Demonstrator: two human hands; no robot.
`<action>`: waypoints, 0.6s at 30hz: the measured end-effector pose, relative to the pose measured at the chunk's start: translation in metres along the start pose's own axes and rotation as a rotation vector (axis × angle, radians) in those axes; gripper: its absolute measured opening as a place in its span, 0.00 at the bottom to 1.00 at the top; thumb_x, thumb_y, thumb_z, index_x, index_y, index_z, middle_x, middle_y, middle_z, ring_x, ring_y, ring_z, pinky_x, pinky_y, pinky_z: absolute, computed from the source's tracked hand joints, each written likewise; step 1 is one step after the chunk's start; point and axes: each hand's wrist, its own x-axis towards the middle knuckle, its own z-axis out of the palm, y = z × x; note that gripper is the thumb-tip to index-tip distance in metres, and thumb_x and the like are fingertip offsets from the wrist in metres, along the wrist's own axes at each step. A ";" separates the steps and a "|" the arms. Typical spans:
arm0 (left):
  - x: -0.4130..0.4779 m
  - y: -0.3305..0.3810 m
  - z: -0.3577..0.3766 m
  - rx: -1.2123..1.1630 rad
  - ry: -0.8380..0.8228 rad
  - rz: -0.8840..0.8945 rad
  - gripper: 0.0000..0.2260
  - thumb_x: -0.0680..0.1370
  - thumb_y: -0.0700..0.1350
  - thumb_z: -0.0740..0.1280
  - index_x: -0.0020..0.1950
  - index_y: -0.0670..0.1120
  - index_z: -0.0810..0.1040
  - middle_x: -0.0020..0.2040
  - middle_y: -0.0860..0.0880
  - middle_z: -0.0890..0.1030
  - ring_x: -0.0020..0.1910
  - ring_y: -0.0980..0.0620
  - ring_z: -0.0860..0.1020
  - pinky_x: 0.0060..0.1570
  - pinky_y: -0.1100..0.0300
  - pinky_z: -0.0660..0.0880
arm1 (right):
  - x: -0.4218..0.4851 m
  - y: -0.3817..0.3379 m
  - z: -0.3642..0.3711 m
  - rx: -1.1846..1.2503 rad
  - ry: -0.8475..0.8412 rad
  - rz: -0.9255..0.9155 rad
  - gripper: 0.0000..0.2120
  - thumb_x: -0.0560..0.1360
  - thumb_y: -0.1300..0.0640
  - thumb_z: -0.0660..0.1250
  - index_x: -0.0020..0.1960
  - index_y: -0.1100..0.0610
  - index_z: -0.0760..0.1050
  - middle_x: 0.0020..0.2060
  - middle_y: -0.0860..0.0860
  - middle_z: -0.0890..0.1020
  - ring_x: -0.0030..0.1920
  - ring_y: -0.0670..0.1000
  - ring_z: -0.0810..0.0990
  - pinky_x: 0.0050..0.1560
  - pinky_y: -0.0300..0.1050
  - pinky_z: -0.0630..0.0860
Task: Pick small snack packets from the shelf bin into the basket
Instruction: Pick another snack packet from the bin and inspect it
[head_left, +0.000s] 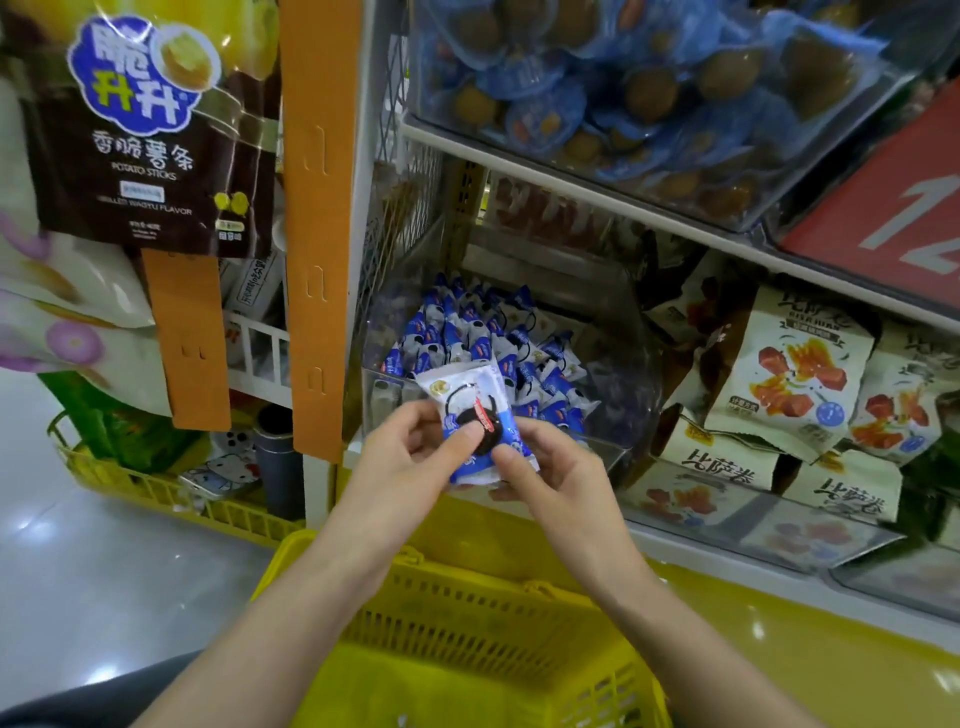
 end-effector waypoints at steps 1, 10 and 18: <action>0.003 0.003 -0.003 -0.012 0.019 0.022 0.07 0.75 0.46 0.68 0.52 0.54 0.76 0.49 0.53 0.82 0.45 0.63 0.81 0.40 0.67 0.77 | 0.006 -0.004 -0.001 -0.050 -0.011 -0.029 0.09 0.76 0.57 0.64 0.53 0.46 0.76 0.47 0.41 0.82 0.47 0.40 0.80 0.44 0.33 0.76; 0.037 0.026 -0.014 -0.085 -0.009 0.161 0.06 0.76 0.45 0.66 0.46 0.57 0.74 0.39 0.63 0.82 0.40 0.72 0.78 0.34 0.75 0.73 | 0.145 0.007 -0.039 -0.513 0.350 0.175 0.16 0.79 0.52 0.59 0.61 0.61 0.73 0.54 0.55 0.79 0.54 0.52 0.76 0.48 0.34 0.67; 0.060 0.024 -0.020 -0.048 -0.068 0.170 0.07 0.75 0.47 0.67 0.45 0.60 0.72 0.44 0.60 0.79 0.40 0.73 0.77 0.39 0.76 0.73 | 0.205 0.049 -0.052 -0.797 0.212 0.483 0.18 0.82 0.60 0.50 0.67 0.67 0.67 0.67 0.62 0.70 0.65 0.60 0.69 0.58 0.42 0.64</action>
